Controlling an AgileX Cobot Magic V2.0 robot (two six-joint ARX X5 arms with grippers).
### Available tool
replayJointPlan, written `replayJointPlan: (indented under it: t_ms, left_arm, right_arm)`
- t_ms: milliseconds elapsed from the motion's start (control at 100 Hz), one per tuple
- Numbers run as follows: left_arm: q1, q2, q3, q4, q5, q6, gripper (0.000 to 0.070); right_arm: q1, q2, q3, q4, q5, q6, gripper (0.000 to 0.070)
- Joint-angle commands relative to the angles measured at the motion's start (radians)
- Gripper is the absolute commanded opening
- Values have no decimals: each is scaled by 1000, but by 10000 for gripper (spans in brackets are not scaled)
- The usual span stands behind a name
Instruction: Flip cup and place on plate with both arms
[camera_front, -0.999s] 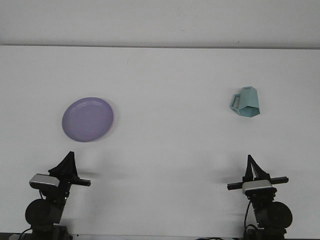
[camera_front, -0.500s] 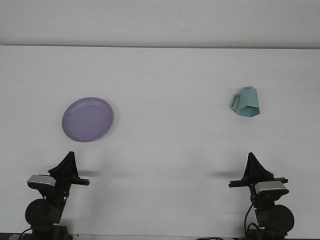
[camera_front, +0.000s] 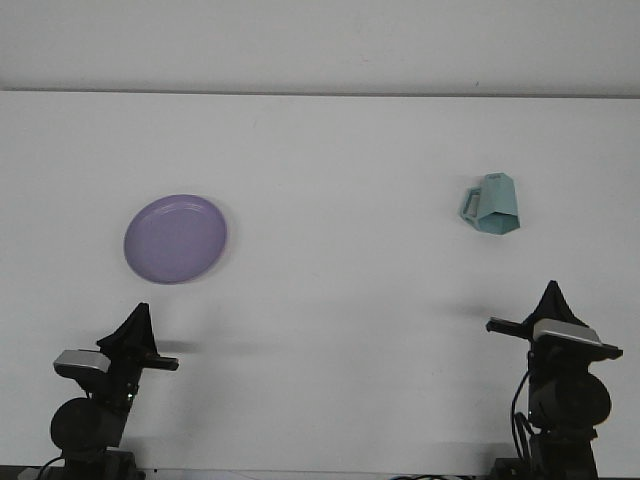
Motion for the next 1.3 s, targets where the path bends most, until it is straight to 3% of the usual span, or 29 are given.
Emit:
replayJointPlan:
  t_ms: [0,80,120,520,720,1289]
  left_arm:
    - [0,-1,-19,10,-3,-2,12]
    - [0,-1,-19,10,-3,-3,12]
    - [0,-1,-19,10,-3,-5,12]
    - [0,-1,-19,11,-3,-25,12]
    - [0,-1,-19,11,-3,-25,12]
    - [0,-1,-19,10,-3,-23,12]
  right_arm:
    - [-10,84,2,50,-1,-132,138]
    - [-24,209,2,140,-21,-177,413]
    - [-32,274,2,193,-32,-196,489]
    - [-153,904,74,652,-141,-270,489]
    - [-178,1119,225,668,-214,-332,487]
    - [-214,1514,571,668,-305,-404,468]
